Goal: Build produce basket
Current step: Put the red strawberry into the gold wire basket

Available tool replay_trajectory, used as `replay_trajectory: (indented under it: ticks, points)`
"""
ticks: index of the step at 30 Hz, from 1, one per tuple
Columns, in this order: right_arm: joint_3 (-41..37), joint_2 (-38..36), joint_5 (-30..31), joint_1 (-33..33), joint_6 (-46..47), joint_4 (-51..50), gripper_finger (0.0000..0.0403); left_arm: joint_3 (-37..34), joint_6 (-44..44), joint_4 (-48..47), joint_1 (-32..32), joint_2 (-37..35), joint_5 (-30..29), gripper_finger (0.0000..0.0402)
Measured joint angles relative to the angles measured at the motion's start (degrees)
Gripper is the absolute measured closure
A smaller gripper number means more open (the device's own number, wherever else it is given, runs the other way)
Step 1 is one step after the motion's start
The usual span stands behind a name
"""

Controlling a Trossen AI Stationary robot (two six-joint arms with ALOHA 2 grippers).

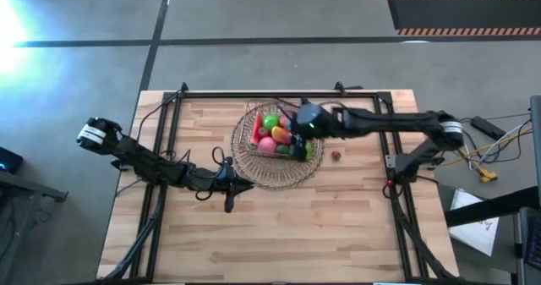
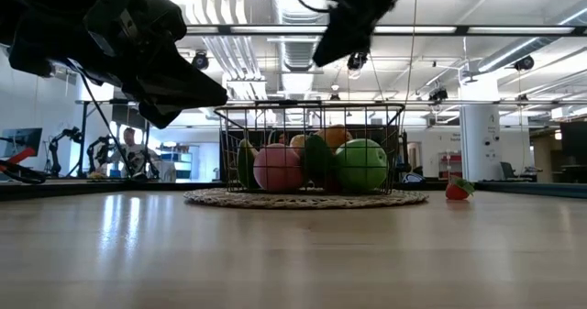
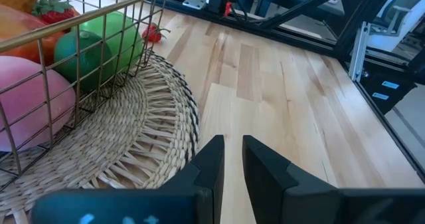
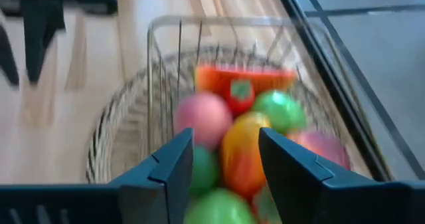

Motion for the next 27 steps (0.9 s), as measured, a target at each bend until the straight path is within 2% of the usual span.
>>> replay_trajectory:
  ticks: [6, 16, 23, 27]
  points:
    - [-13.2, -11.1, 6.4, 6.1, 7.4, -1.3, 0.0256, 0.0, 0.1, 0.0, 0.0, 0.0, 0.0, 0.0363]
    - [-33.7, -28.7, 6.6, 12.3, 29.8, -5.9, 0.0279, 0.0, 0.2, -0.1, 0.0, 0.0, 0.0, 0.0363]
    - [-45.5, -32.6, 7.2, 14.7, 33.1, -5.9, 0.0282, 0.0, 0.2, -0.1, 0.0, 0.0, 0.0, 0.0363]
    - [-49.3, -32.0, 12.4, 15.2, 38.9, -6.0, 0.0287, 0.0, 0.2, -0.1, 0.0, 0.0, -0.1, 0.0363]
